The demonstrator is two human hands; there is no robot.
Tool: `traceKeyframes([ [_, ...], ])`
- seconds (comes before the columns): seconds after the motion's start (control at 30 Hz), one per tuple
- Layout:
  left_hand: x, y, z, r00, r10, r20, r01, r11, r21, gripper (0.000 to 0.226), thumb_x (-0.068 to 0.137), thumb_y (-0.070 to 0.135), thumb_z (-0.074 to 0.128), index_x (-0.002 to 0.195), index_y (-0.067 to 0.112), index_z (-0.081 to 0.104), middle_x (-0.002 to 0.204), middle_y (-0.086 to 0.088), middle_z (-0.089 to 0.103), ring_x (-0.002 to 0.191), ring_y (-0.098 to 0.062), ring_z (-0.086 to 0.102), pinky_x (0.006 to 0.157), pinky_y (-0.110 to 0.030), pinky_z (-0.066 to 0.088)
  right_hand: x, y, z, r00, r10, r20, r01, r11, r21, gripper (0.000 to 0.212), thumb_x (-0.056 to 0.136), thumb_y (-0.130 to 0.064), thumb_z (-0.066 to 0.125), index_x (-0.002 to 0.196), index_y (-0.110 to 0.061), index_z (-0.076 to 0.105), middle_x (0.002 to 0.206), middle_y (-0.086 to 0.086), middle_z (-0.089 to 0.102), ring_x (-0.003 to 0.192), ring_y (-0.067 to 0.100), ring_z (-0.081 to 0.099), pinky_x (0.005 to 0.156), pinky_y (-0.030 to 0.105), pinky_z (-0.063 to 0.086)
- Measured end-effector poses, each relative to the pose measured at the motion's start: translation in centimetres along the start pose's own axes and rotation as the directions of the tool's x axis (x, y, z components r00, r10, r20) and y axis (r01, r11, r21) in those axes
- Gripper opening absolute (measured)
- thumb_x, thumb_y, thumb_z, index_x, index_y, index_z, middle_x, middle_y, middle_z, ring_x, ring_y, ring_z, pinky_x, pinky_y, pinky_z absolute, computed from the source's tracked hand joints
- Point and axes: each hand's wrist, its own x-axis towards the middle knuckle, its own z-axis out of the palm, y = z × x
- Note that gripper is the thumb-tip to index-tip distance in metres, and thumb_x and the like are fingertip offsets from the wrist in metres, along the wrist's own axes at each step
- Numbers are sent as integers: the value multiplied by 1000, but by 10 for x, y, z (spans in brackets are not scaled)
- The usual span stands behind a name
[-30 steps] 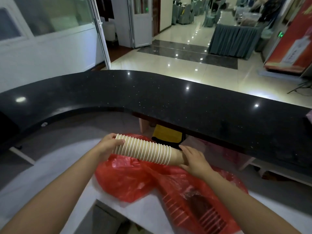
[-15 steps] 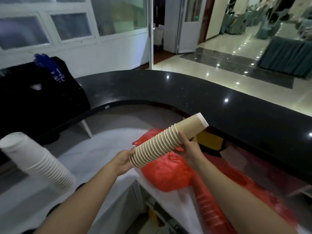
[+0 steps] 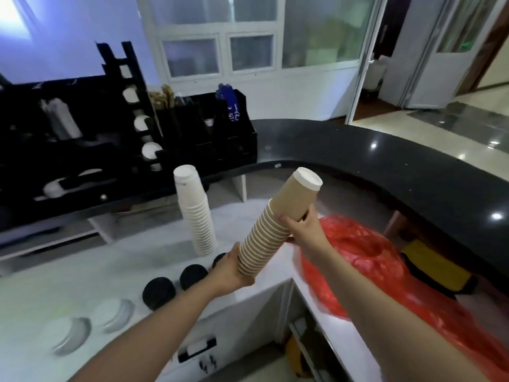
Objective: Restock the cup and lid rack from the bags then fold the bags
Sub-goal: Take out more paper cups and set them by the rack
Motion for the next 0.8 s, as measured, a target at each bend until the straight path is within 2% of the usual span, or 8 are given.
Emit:
traceKeyframes([
  [0.13,-31,-47,-28,987,-90,-137,64,981,-181,68,63,47,73,122,41,41,100,12,66,88,-10,66,71,-28,59,-2,3,81,984,-11,176,30,994,-104,82,62,-46,93,129,-40,47,117,-9,67,109,17,67,86,48,60],
  [0.2,-47,-77,-45,980,-91,-175,45,967,-251,73,64,50,76,128,49,41,105,18,68,94,-3,66,80,-31,60,-6,5,123,965,-17,260,62,984,-167,90,59,-56,92,133,-41,43,121,-17,64,110,7,65,89,41,59],
  [0.3,-68,-121,-77,958,-101,-268,12,949,-314,64,66,53,81,114,65,40,98,43,59,91,17,57,75,-8,47,-4,5,187,933,-17,360,101,971,-216,92,61,-58,90,136,-46,38,119,-30,60,109,-6,62,84,26,58],
  [0.37,-73,-145,-102,954,-124,-273,29,945,-326,67,63,50,81,113,64,40,95,42,57,89,14,55,68,-3,43,2,8,226,920,-17,392,118,965,-235,89,61,-59,89,133,-49,37,115,-34,60,106,-10,61,79,21,56],
  [0.5,-55,-191,-155,966,-162,-202,91,944,-318,86,55,56,78,131,36,42,120,15,59,109,-10,59,90,-27,49,28,25,299,929,-31,368,137,954,-266,88,62,-55,89,133,-46,38,120,-25,60,109,-6,61,89,30,56],
  [0.6,-34,-228,-186,980,-142,-139,86,933,-350,94,68,37,85,148,23,37,134,6,54,121,-16,55,99,-32,48,52,44,339,941,-21,338,134,940,-313,89,62,-56,89,134,-48,37,121,-26,59,111,-2,61,95,36,56],
  [0.7,-14,-261,-205,987,-135,-91,86,907,-412,81,85,12,78,153,25,36,136,-2,58,119,-21,62,100,-39,53,73,66,362,956,11,292,103,922,-373,89,62,-55,89,133,-50,35,122,-25,58,113,1,60,96,38,55],
  [0.8,5,-280,-212,993,-107,-52,80,922,-379,70,89,11,70,150,28,40,134,3,61,110,-17,67,97,-42,55,85,91,372,973,34,227,64,909,-412,89,62,-53,89,132,-48,34,123,-25,57,111,-3,58,96,36,54],
])
